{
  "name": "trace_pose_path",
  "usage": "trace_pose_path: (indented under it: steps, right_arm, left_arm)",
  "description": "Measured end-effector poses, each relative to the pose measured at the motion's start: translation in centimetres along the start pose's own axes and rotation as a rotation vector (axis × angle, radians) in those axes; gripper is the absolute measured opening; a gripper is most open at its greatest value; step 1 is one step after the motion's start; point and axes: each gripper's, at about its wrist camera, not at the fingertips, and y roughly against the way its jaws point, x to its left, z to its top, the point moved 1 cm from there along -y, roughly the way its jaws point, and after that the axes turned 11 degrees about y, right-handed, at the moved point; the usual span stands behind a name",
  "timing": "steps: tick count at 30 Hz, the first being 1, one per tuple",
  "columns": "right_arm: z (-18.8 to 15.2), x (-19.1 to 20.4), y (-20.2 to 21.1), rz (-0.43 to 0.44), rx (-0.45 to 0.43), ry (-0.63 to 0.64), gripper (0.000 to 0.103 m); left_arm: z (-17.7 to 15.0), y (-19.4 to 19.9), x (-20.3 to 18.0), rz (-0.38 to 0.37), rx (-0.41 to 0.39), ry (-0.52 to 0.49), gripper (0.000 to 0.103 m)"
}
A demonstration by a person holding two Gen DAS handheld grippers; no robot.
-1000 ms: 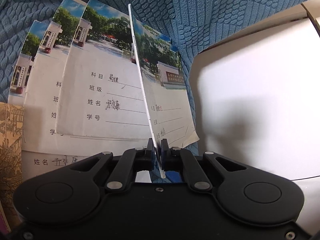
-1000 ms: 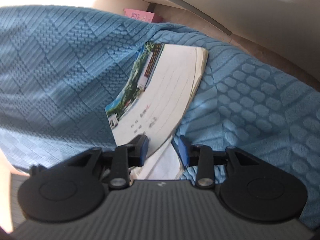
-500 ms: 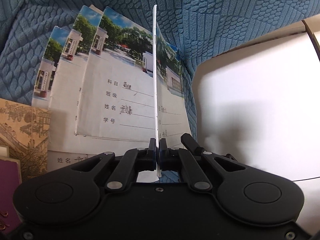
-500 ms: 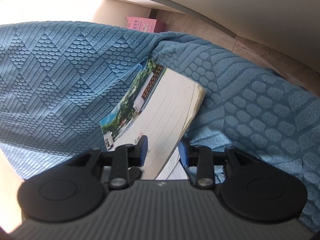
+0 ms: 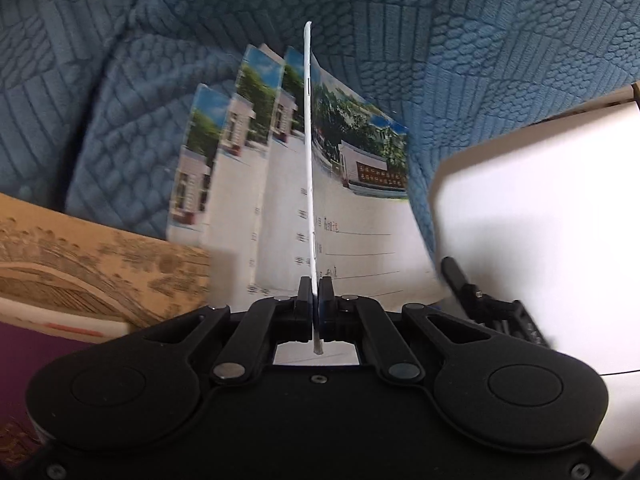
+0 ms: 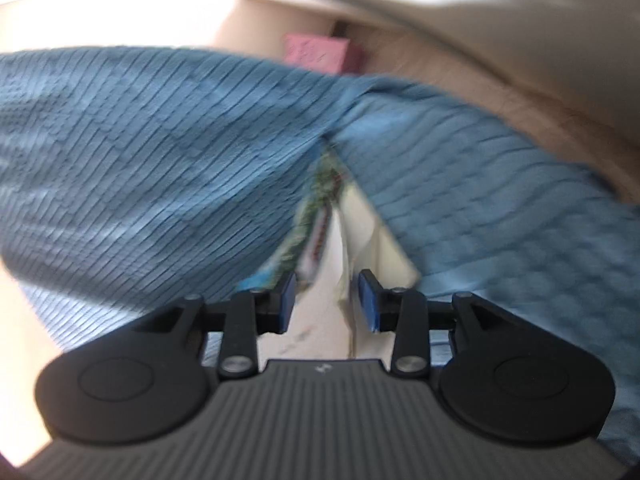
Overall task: Organize objects
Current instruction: 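Grasp another exam booklet with the right gripper while the left gripper holds its booklet upright, then carry both held exam booklets over the tan-and-purple book stack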
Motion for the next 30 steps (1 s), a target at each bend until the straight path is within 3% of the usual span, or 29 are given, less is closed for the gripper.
trace_pose_path:
  steps: [5, 9, 17, 19, 23, 30]
  right_arm:
    - [-0.1, 1.1, -2.2, 0.019, 0.083, 0.055, 0.037]
    - [0.2, 0.9, -3.2, -0.035, 0.104, 0.059, 0.037]
    - [-0.2, 1.2, -4.2, -0.026, 0.147, 0.099, 0.036]
    - [-0.4, 1.8, -4.3, -0.05, 0.145, 0.143, 0.032]
    - [-0.4, 1.9, -4.1, -0.111, 0.137, 0.18, 0.008]
    - [-1.4, 2.6, -3.2, -0.132, 0.121, 0.194, 0.007]
  left_arm:
    - [0.8, 1.1, 1.0, 0.021, -0.02, 0.003, 0.001]
    - [1.4, 1.5, 1.5, 0.03, -0.031, 0.005, 0.001]
    - [1.4, 1.9, 1.6, 0.022, -0.028, 0.003, 0.001]
    - [1.2, 1.6, 1.2, 0.018, -0.027, 0.004, 0.002]
    - [0.9, 1.5, 1.0, 0.018, -0.033, 0.003, 0.002]
    - [-0.2, 2.3, 0.4, 0.032, -0.043, -0.033, 0.003]
